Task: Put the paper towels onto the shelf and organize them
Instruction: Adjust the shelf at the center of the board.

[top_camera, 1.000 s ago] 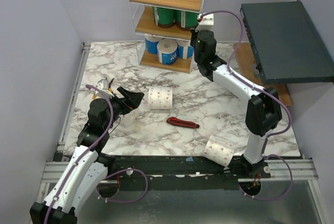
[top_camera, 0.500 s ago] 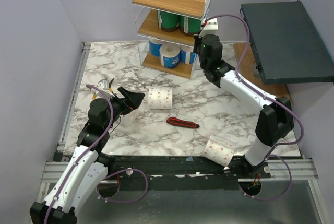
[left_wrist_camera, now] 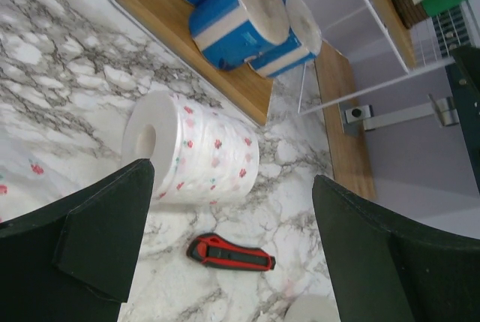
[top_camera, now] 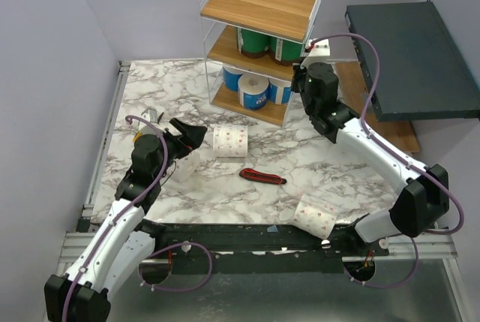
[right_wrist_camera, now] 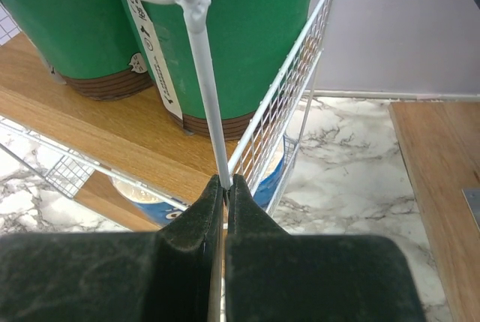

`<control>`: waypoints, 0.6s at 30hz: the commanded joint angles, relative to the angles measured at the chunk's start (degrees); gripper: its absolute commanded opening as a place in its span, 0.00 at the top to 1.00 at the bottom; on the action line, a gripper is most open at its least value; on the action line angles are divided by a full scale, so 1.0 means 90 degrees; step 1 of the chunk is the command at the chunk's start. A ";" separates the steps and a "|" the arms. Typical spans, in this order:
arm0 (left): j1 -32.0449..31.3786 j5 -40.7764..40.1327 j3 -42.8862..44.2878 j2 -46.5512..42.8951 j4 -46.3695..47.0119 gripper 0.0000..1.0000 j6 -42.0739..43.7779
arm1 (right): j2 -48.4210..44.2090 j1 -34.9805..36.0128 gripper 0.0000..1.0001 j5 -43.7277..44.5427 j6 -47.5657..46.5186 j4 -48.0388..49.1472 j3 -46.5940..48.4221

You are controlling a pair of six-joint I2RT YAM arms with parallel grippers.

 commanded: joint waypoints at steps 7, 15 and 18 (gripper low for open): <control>-0.0019 -0.0585 0.1761 0.1721 0.1838 0.08 0.1464 | -0.0954 0.0032 0.99 0.0033 0.0584 -0.0292 -0.0602; 0.0371 0.0541 0.2876 0.3006 0.2875 0.06 0.3462 | -0.1092 0.0039 0.99 -0.0023 0.0683 -0.0393 -0.0644; 0.0671 0.1070 0.2934 0.3431 0.3399 0.08 0.3635 | -0.1152 0.0039 0.99 -0.0043 0.0687 -0.0385 -0.0688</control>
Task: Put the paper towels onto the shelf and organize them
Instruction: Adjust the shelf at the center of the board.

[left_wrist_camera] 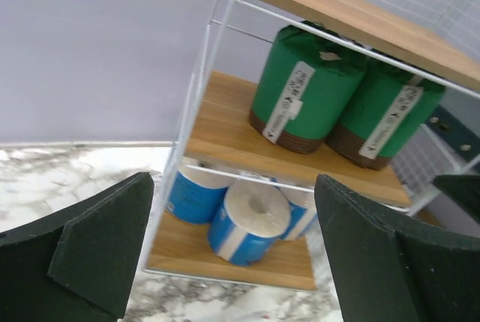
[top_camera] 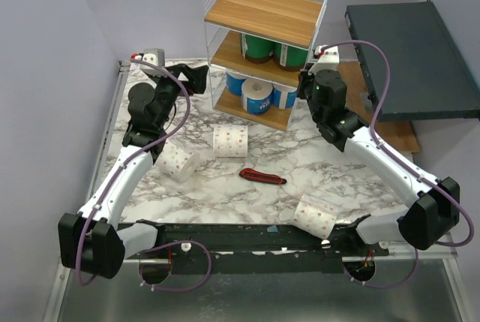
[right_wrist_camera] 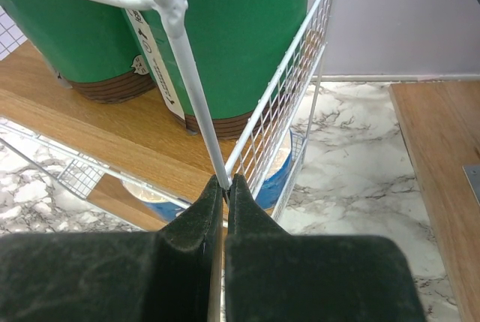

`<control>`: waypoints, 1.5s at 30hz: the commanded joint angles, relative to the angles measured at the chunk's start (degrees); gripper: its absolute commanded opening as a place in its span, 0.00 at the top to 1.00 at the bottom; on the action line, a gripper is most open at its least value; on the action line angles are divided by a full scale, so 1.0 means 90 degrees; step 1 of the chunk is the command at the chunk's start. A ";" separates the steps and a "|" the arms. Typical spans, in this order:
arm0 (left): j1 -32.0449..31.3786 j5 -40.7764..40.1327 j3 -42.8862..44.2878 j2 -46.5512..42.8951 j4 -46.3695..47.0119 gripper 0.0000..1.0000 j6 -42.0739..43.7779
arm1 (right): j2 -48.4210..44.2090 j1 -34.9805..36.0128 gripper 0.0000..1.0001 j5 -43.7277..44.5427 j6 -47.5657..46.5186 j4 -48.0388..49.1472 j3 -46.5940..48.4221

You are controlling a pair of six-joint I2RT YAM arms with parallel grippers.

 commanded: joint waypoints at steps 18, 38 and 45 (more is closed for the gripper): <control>0.0517 0.1455 0.2257 0.2930 0.1379 0.16 0.1712 | -0.0711 0.0039 0.99 -0.0153 0.0433 0.0088 -0.0589; 0.0312 0.1111 0.1611 0.2951 0.2450 0.78 0.1628 | -0.0567 0.0054 0.99 -0.0277 0.0497 0.0014 -0.0453; 0.0302 0.1005 0.1095 0.2636 0.2840 1.00 0.1385 | -0.0547 0.0069 0.99 -0.0374 0.0602 -0.0163 -0.0300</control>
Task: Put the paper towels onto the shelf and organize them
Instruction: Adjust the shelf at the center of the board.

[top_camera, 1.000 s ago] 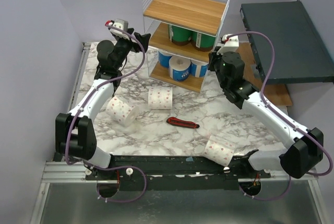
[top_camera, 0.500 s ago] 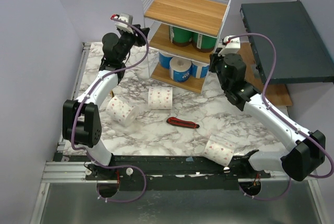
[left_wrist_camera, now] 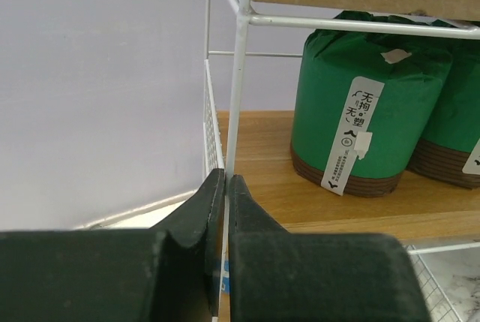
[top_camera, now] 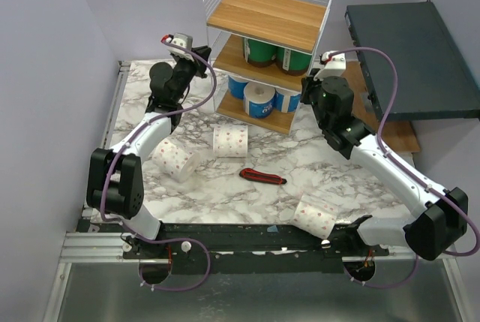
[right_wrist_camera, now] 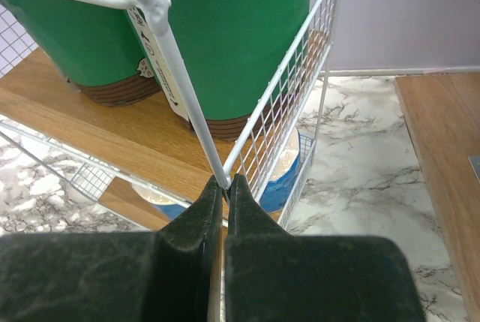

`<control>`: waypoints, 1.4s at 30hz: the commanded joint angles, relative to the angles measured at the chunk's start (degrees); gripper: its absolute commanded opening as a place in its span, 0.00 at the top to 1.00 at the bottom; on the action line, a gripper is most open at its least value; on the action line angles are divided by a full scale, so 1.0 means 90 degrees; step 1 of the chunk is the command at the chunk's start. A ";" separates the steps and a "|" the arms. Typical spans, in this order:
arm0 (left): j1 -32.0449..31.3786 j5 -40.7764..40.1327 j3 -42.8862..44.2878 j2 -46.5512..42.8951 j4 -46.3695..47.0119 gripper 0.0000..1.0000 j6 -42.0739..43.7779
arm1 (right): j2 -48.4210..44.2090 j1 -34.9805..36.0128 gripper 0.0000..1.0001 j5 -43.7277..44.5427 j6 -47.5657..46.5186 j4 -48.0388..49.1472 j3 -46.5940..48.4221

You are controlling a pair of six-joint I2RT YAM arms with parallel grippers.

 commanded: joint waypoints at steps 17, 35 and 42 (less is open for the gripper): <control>-0.0080 -0.0681 -0.1266 -0.1785 0.0227 1.00 -0.0486 | -0.0046 0.0064 0.99 -0.0276 0.0614 -0.0448 0.0368; -0.0768 -0.1893 -0.2004 -0.3774 -0.1794 1.00 -0.0560 | -0.0213 0.0196 0.99 -0.0623 0.1193 -0.1416 0.0657; -0.0768 -0.1873 -0.1942 -0.3907 -0.2101 1.00 -0.0531 | -0.0329 0.0422 0.99 -0.0656 0.1311 -0.1676 0.0709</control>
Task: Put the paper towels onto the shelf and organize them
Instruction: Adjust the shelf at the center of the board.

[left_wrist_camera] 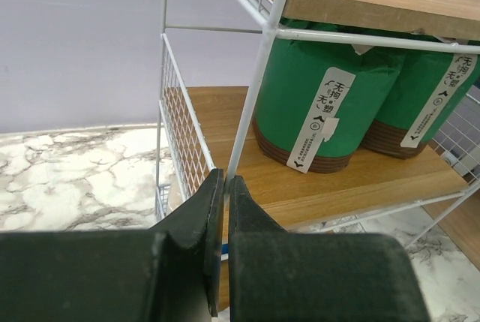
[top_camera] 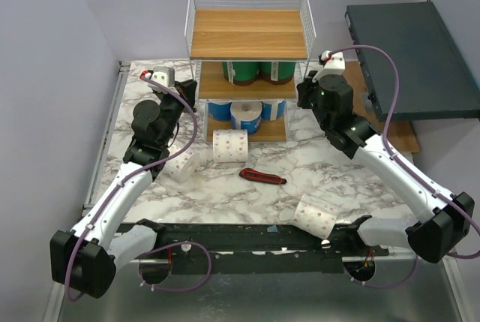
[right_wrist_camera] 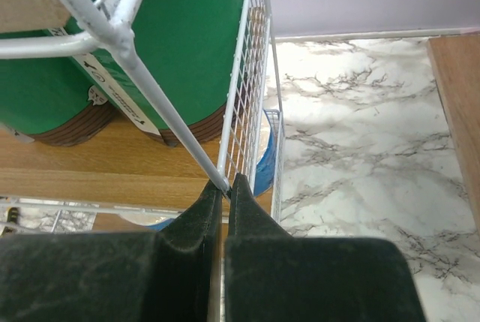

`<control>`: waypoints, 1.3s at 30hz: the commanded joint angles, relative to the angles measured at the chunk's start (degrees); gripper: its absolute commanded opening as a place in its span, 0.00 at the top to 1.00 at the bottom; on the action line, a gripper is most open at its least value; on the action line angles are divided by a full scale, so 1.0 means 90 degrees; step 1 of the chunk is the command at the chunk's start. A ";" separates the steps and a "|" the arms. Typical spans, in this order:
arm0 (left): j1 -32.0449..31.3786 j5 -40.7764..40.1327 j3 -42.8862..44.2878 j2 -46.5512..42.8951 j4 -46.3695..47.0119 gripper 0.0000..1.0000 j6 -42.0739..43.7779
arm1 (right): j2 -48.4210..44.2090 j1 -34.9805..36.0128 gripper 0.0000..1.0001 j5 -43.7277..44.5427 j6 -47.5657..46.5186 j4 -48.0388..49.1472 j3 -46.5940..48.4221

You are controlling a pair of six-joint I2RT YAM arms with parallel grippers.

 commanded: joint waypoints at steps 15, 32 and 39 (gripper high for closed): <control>-0.0008 -0.0751 0.0140 -0.0865 -0.0792 0.42 -0.0034 | -0.0732 0.0211 0.44 -0.0063 0.0873 -0.1048 0.0005; -0.0037 -0.0789 -0.0625 -0.3216 -0.3715 0.01 -0.1674 | -0.2801 0.0206 0.28 -0.3633 0.2120 0.0538 -0.3050; -0.0037 0.1212 -0.1986 -0.3812 -0.3174 0.01 -0.2594 | -0.2411 0.0206 0.31 -0.4198 0.3408 0.3196 -0.4683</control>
